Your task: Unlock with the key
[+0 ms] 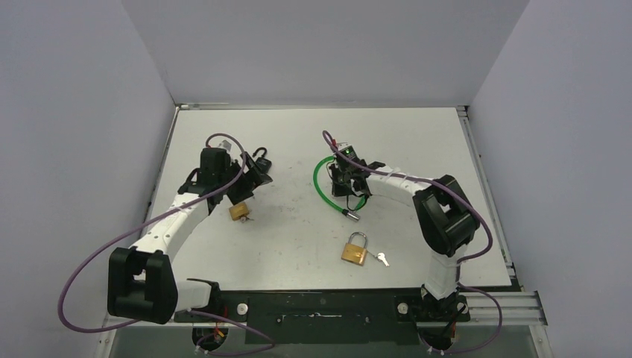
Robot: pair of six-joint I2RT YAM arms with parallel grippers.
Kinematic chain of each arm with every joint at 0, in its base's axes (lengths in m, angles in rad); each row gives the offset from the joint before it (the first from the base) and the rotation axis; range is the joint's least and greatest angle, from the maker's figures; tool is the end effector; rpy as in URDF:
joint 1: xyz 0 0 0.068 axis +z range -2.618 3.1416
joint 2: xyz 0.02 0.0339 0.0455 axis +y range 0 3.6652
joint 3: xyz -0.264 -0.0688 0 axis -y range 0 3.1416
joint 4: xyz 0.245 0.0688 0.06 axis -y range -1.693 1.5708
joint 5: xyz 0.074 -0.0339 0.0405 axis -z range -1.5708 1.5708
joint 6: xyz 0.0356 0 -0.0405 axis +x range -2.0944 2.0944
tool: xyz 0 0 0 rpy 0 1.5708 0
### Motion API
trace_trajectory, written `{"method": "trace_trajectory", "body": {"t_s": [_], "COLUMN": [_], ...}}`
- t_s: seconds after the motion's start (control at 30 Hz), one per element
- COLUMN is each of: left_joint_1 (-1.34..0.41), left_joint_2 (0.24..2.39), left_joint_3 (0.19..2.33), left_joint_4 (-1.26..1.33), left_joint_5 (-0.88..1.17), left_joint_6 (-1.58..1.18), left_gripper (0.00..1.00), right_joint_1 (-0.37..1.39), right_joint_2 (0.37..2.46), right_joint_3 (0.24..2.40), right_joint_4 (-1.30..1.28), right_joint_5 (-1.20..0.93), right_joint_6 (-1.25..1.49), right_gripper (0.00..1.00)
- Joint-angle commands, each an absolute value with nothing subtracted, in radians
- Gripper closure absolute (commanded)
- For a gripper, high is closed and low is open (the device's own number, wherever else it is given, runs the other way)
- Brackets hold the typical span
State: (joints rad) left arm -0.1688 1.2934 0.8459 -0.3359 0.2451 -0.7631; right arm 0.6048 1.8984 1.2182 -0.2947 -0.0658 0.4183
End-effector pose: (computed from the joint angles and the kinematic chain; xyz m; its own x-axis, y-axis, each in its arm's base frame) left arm 0.2661 -0.0541 0.2389 -0.7325 -0.5553 -0.3937 -0.2406 0.7522 -0.6135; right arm 0.3233 0.2263 0.1654 -0.8649 -0.1051 -0.4908 -0.2696 0.9220 0.2777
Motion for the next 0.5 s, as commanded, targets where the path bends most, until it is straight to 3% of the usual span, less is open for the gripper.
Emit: {"method": "trace_trajectory", "body": {"t_s": [0.0, 0.47], "left_joint_1": [-0.198, -0.374], "left_joint_2": [1.237, 1.228], "left_joint_3": [0.819, 0.795], "left_joint_4": [-0.162, 0.348], "left_joint_5": [0.317, 0.476], "left_joint_6": [-0.852, -1.019], "left_gripper": [0.19, 0.09], "right_joint_1": [0.607, 0.612], "right_joint_2": [1.721, 1.383], "right_joint_3": [1.15, 1.01], "right_joint_4": [-0.11, 0.116], "right_joint_5": [-0.142, -0.536], "right_joint_6": [0.402, 0.381], "right_gripper": [1.0, 1.0]}}
